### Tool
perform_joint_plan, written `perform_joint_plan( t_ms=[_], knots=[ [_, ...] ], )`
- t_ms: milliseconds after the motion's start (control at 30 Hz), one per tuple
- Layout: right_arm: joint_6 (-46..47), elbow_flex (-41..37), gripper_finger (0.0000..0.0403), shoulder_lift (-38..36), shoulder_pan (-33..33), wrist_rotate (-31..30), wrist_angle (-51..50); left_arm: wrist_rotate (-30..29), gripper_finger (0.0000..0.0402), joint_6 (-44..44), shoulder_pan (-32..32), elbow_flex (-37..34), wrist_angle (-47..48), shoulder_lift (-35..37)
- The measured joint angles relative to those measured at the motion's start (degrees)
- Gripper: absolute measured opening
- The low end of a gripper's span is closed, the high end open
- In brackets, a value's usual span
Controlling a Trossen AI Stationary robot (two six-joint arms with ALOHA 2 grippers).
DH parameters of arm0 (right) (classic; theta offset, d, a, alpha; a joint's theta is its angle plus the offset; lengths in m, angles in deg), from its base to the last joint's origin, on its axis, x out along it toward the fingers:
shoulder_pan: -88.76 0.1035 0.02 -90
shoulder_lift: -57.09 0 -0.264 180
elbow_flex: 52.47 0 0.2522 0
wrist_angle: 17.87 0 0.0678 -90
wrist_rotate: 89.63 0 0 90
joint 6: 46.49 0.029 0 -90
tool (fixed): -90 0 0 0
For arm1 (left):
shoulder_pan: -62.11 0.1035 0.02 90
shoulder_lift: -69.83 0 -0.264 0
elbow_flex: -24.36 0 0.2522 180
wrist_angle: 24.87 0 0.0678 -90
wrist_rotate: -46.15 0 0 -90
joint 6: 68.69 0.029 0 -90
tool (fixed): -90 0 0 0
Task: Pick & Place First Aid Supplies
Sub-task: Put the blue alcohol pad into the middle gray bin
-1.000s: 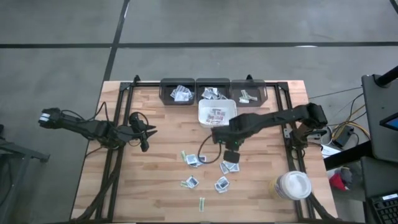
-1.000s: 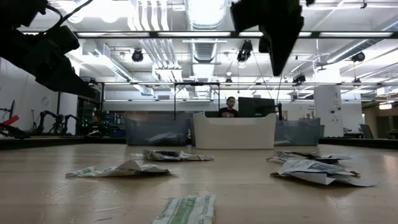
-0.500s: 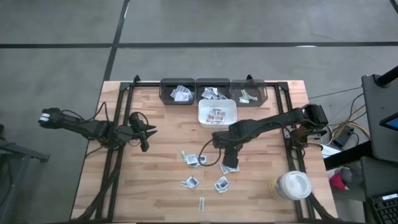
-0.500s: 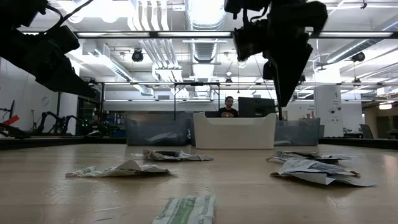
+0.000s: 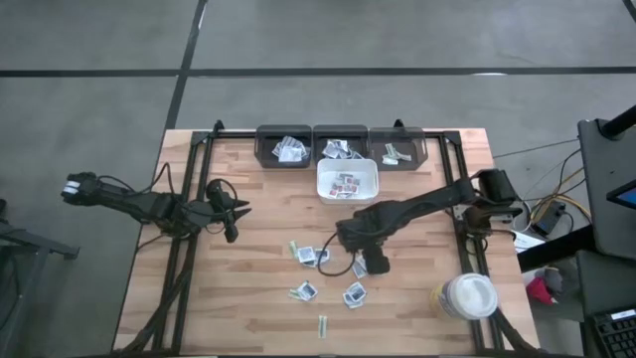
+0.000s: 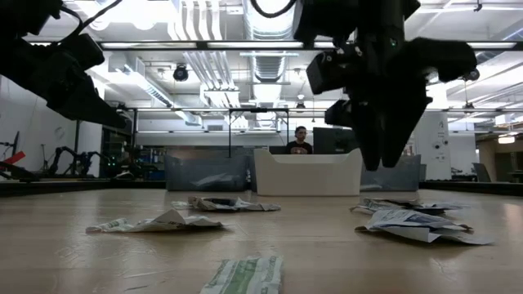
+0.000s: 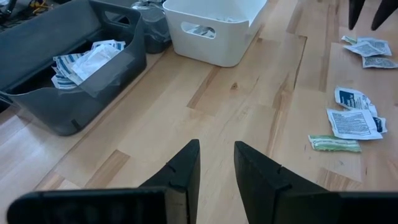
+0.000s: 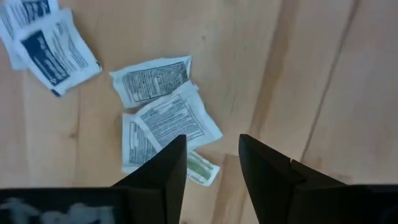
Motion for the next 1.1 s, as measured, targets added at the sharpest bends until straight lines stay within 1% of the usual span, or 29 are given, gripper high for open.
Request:
perform_joint_plan(
  t_ms=[333,667,867,1100],
  knots=[
    [-6.27,0.12,0.0144,3.97,-0.02,0.18,1.26,0.0,0.0094,-0.23,0.0,-0.01,0.01,-0.09],
    [-6.76,0.32,0.0139,8.24,0.02,0.11,1.35,-0.01,0.0094,-1.34,0.0,-0.01,0.04,-0.26],
    [-6.59,1.1,0.0119,10.83,0.04,-0.49,0.63,0.0,0.0094,-1.5,0.0,0.01,0.05,-0.28],
    [-6.63,1.54,0.0074,10.67,0.04,-1.88,0.1,-0.02,0.0094,-1.48,0.0,-0.01,0.01,-0.28]
  ],
)
